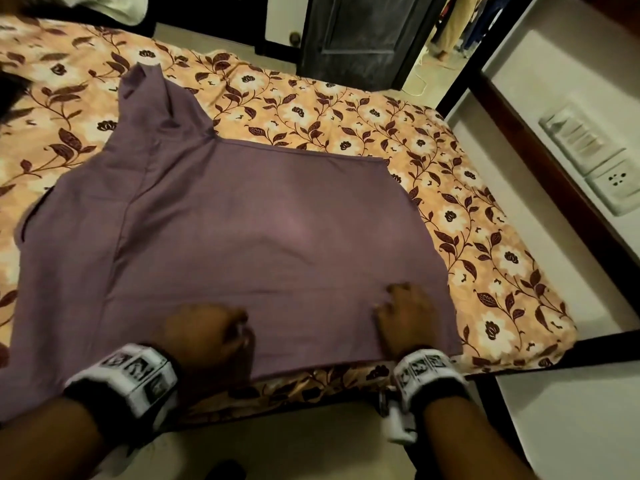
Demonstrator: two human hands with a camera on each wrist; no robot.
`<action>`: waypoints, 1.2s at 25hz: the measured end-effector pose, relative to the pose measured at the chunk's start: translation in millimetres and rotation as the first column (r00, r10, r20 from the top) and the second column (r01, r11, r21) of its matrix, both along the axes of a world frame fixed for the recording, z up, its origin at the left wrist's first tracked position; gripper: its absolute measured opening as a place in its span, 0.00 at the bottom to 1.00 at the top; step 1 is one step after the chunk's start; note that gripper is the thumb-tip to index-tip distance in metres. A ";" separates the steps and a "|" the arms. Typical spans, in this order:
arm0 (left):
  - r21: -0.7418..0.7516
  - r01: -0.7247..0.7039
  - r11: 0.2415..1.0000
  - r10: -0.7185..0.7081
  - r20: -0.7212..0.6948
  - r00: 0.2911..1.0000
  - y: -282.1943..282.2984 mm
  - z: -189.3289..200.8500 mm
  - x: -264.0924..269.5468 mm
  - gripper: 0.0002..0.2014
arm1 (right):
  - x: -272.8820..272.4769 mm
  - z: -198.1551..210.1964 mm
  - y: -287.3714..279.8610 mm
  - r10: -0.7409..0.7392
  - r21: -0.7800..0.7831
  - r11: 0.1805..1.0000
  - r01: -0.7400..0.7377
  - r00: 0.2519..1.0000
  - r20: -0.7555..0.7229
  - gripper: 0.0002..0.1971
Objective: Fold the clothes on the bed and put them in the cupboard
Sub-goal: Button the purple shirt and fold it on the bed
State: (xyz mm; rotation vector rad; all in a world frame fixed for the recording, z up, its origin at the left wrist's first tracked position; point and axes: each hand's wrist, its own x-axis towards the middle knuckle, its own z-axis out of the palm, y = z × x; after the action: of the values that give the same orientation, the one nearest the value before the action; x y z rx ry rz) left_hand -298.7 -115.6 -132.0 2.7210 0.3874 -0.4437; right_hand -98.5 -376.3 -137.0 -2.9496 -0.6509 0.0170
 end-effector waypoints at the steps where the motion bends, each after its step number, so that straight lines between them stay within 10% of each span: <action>1: 0.009 -0.046 0.999 0.045 0.074 0.996 11.7 -6.3 17.6 0.34 | -15.0 -3.6 36.9 0.144 0.067 0.988 -0.141 0.989 -0.038 0.22; 6: 0.100 -0.301 0.948 0.302 0.003 0.953 71.0 -45.2 41.8 0.39 | -67.3 -23.2 159.6 0.605 0.102 0.787 -0.608 0.732 -0.313 0.29; 10: 0.078 -0.347 0.935 0.345 0.032 0.938 77.6 -68.3 24.8 0.44 | 61.4 -50.6 80.1 0.082 -0.214 0.964 -0.161 0.939 -0.335 0.37; 14: 0.030 -0.376 0.926 0.375 0.020 0.927 78.5 -73.1 31.6 0.43 | 171.5 -31.2 -10.7 -0.432 -0.296 0.889 0.349 0.854 -0.291 0.45; 18: 0.029 -0.384 0.923 0.384 -0.005 0.923 78.0 -72.0 37.4 0.46 | 104.6 -25.1 88.1 0.178 -0.272 0.938 -0.214 0.973 -0.149 0.44; 22: 0.007 -0.382 0.924 0.382 -0.038 0.923 79.3 -68.8 35.7 0.46 | -8.8 -36.4 189.6 0.575 -0.094 0.721 -0.686 0.669 -0.471 0.40; 27: -0.053 -0.355 0.933 0.351 -0.072 0.933 81.1 -63.7 33.8 0.44 | 110.5 -34.6 103.6 0.061 -0.295 0.943 -0.153 0.952 -0.299 0.43; 30: -0.006 -0.349 0.937 0.348 -0.065 0.935 80.7 -53.4 37.6 0.48 | 168.4 -18.8 63.2 -0.182 -0.275 0.957 0.092 0.929 -0.324 0.50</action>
State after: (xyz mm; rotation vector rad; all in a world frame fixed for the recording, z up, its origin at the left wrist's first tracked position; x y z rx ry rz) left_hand -261.1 -34.9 -185.4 2.5492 0.8613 -0.4299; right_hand 69.9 -313.1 -155.8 -3.1056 -0.4146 0.6396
